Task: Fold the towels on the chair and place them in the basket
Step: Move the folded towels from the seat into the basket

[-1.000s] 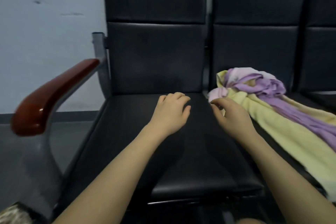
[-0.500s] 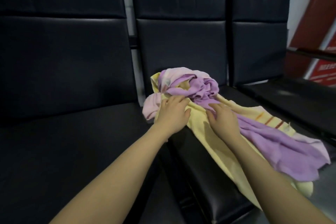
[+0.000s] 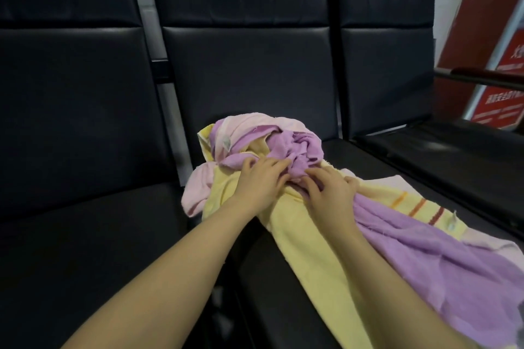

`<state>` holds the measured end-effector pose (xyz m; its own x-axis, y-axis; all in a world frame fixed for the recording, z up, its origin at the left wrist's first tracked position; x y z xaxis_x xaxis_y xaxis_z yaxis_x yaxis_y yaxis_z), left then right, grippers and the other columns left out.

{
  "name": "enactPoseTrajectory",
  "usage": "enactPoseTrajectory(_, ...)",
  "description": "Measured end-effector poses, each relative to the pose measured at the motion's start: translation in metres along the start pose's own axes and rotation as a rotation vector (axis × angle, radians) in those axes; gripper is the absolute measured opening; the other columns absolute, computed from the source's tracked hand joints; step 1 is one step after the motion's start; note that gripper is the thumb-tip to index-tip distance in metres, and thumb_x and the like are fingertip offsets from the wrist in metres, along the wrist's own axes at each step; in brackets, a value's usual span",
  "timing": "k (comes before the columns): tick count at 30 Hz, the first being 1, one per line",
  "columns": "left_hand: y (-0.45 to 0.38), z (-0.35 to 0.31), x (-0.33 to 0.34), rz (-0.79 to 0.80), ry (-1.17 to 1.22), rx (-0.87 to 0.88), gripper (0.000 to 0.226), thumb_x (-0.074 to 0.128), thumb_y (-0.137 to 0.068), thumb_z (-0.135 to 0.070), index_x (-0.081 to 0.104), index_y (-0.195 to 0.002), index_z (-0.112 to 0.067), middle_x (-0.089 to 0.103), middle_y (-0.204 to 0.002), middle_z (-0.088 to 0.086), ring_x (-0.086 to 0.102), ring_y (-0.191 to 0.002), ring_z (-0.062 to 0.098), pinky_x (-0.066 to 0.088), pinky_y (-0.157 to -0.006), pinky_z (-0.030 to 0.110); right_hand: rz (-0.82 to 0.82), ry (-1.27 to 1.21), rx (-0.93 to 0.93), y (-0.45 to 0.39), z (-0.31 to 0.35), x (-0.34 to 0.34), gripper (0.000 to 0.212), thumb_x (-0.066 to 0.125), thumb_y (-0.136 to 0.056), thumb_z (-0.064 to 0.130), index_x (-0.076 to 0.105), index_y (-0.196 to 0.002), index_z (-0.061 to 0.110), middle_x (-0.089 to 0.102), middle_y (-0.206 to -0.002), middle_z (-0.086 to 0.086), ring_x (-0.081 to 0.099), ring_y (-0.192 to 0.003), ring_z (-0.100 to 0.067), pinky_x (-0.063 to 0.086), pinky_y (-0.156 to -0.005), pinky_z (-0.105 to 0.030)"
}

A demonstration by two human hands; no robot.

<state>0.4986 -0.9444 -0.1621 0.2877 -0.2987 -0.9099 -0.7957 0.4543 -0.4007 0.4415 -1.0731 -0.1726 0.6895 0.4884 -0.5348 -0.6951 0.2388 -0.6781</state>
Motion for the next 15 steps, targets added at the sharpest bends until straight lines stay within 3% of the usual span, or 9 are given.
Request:
enactPoseTrajectory(4,0.003,0.010,-0.014,-0.169,0.225,-0.036,0.022,0.053,-0.096,-0.025,0.069,-0.111,-0.022,0.066,-0.107,-0.003,0.052,-0.112,0.019,0.018,-0.084,0.031,-0.021,-0.145,-0.125,0.001,0.014,-0.015,0.019,0.054,-0.090,0.024,0.073,-0.092,0.021,0.066,-0.092,0.008,0.057,-0.085,-0.014,0.022,-0.077,-0.027)
enactPoseTrajectory(7,0.013,0.012,-0.031,-0.228,0.413,-0.077,0.025,0.052,-0.094,-0.031,0.071,-0.108,-0.022,0.066,-0.108,-0.006,0.053,-0.113,0.016,0.026,-0.091,0.035,-0.083,-0.192,-0.186,0.003,0.028,-0.030,0.027,0.050,-0.090,0.032,0.073,-0.091,0.019,0.063,-0.087,0.012,0.055,-0.081,-0.009,0.025,-0.077,-0.030)
enactPoseTrajectory(12,0.044,-0.007,-0.053,-0.150,0.699,0.009,0.044,0.038,-0.090,-0.049,0.066,-0.116,-0.028,0.062,-0.120,-0.017,0.050,-0.121,0.005,0.033,-0.106,0.047,-0.102,-0.265,-0.210,0.018,0.055,-0.056,0.025,0.053,-0.088,0.032,0.074,-0.091,0.019,0.058,-0.086,0.018,0.054,-0.084,-0.001,0.029,-0.082,-0.020)
enactPoseTrajectory(15,0.066,-0.016,-0.059,-0.082,0.792,0.011,0.023,0.050,-0.096,-0.030,0.069,-0.104,-0.020,0.062,-0.113,-0.014,0.053,-0.117,0.008,0.036,-0.104,0.031,-0.073,-0.283,-0.233,0.037,0.068,-0.067,0.022,0.055,-0.088,0.031,0.074,-0.090,0.019,0.064,-0.084,0.014,0.057,-0.082,-0.005,0.038,-0.081,-0.031)
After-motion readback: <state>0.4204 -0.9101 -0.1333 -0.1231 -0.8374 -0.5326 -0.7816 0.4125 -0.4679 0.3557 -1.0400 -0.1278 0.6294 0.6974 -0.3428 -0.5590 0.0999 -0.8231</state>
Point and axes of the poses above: each hand's wrist, its own y-axis away from the middle knuckle, its own x-axis out of the palm, z = x × y, the point moved 6 cm from there along -y, towards the middle knuckle
